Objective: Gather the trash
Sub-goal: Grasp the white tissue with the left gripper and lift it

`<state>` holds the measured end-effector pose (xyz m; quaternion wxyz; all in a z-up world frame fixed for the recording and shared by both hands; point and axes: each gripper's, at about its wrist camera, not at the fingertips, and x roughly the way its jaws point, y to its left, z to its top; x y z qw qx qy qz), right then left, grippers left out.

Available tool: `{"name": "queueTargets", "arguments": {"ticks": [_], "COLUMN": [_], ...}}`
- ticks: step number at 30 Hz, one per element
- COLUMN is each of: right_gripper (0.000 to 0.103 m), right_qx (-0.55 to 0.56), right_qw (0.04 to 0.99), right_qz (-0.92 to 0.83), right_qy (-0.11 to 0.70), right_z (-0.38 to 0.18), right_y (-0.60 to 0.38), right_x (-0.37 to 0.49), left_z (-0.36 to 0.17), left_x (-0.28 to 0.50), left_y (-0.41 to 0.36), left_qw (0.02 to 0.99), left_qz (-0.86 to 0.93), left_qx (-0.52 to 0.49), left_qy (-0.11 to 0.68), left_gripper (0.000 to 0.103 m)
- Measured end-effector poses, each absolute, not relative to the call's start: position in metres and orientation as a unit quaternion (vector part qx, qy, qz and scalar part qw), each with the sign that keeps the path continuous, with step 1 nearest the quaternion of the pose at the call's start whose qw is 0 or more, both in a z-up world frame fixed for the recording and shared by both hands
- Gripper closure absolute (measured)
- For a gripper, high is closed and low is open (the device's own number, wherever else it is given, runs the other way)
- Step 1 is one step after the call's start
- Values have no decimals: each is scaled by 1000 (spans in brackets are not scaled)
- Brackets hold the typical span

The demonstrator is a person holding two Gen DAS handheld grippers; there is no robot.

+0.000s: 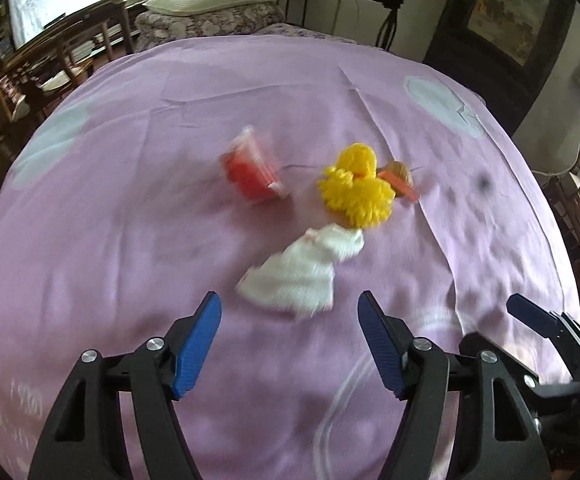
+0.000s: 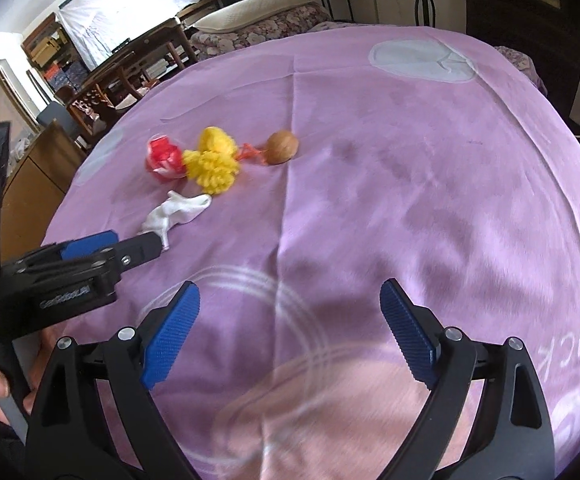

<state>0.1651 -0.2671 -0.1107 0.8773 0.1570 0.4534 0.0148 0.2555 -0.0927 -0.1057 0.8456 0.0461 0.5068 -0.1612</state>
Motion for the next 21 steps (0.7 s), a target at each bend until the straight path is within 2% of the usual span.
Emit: {"name": "queueTargets", "arguments": {"ticks": [3, 5, 6, 7, 8, 12, 21], "right_gripper": [15, 15, 15, 15, 15, 15, 15], "right_qx": [156, 150, 148, 148, 148, 153, 98], "right_qw": [878, 878, 879, 880, 880, 884, 897], "right_qz": [10, 4, 0, -1, -3, 0, 38], "right_qy": [453, 454, 453, 452, 451, 442, 430], "right_z": [-113, -114, -113, -113, -112, -104, -93], "right_y": [-274, -278, -280, -280, -282, -281, -237], "right_x": [169, 171, 172, 173, 175, 186, 228], "left_z": [-114, -122, -124, -124, -122, -110, -100], "left_x": [267, 274, 276, 276, 276, 265, 235], "left_y": [-101, -105, -105, -105, -102, -80, -35], "left_qw": [842, 838, 840, 843, 847, 852, 855], "left_qz": [-167, -164, -159, -154, -146, -153, -155], "left_qx": [52, 58, 59, 61, 63, 17, -4], "left_qy": [510, 517, 515, 511, 507, 501, 494], "left_gripper": [44, 59, 67, 91, 94, 94, 94]}}
